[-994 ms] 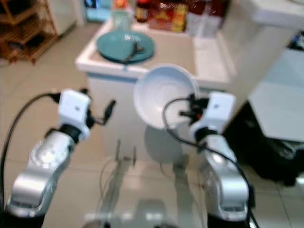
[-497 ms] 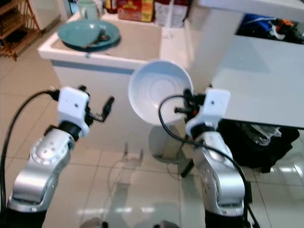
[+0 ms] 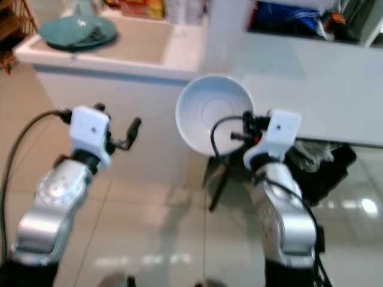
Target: Setting the table
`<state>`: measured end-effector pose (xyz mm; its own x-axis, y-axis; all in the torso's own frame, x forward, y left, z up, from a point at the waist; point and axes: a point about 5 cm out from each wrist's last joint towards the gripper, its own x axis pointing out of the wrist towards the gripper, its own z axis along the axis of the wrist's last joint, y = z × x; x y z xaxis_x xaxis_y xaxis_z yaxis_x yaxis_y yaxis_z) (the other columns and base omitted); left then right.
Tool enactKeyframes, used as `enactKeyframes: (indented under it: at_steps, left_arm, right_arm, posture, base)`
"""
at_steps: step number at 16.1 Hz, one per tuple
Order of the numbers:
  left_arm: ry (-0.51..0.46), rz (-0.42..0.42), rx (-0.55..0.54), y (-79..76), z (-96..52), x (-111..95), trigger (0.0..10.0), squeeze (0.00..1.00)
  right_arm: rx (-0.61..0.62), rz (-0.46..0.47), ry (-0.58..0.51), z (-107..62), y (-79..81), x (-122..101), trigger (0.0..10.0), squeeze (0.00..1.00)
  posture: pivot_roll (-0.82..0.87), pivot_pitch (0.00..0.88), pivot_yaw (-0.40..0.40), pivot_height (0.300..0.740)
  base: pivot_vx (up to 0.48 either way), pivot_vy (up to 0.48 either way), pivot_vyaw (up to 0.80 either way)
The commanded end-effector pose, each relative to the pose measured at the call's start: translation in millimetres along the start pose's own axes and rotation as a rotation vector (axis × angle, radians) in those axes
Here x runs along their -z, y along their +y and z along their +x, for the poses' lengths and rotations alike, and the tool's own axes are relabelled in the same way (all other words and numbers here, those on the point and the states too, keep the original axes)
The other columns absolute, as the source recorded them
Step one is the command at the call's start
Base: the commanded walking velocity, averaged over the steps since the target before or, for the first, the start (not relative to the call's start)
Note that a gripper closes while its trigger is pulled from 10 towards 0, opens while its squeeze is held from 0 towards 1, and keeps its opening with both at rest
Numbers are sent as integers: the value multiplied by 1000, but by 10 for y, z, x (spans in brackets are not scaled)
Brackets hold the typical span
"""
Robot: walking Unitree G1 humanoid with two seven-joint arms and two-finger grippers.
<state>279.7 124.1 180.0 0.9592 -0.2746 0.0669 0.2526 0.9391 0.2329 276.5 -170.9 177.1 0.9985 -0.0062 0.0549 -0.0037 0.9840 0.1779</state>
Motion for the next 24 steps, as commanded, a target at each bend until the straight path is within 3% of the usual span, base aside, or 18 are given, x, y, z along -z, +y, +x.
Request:
enactKeyframes:
  at_steps: [1,3,4,5,11,13,15,17,24]
  left_arm:
    - [-10,10,12,-31,5,-24,10000,0]
    - [-2,-5,-32,45,-18,-11,10000,0]
    - [25,-37,-120,175,-39,70,10000,0]
    - [33,-39,-145,212,-53,95,10000,0]
    - [87,-23,-368,652,-457,294,10000,0]
    - [94,-25,-371,648,-487,366,10000,0]
    - [57,-83,-296,462,-453,354,10000,0]
    - [38,-55,-208,350,-414,320,10000,0]
    - [-26,-41,-137,319,-278,204,10000,0]
  right_arm:
    - [20,8,-34,-3,-54,-75,10000,0]
    - [30,4,-31,-10,-81,-65,10000,0]
    - [25,-6,-27,-11,-67,-50,10000,0]
    - [18,-8,-25,-12,-63,-48,10000,0]
    - [-3,-32,22,-157,-239,125,10000,0]
    - [6,-31,25,-155,-207,143,10000,0]
    - [-13,-30,41,-191,-183,223,10000,0]
    - [15,-8,74,-229,-265,339,10000,0]
    - [95,34,11,-172,-403,233,10000,0]
  posture:
    - [44,86,-57,740]
    - [42,82,-57,740]
    - [31,82,-61,740]
    - [31,82,-61,740]
    - [65,92,-83,740]
    - [50,89,-78,740]
    - [57,94,-77,740]
    - [71,90,-78,740]
    - [60,67,-50,740]
  base:
    - [0,-330,0]
    - [0,-328,0]
    - [0,-330,0]
    - [0,-330,0]
    - [0,-311,0]
    - [0,-270,0]
    - [0,0,0]
    - [0,0,-203]
    - [279,0,-757]
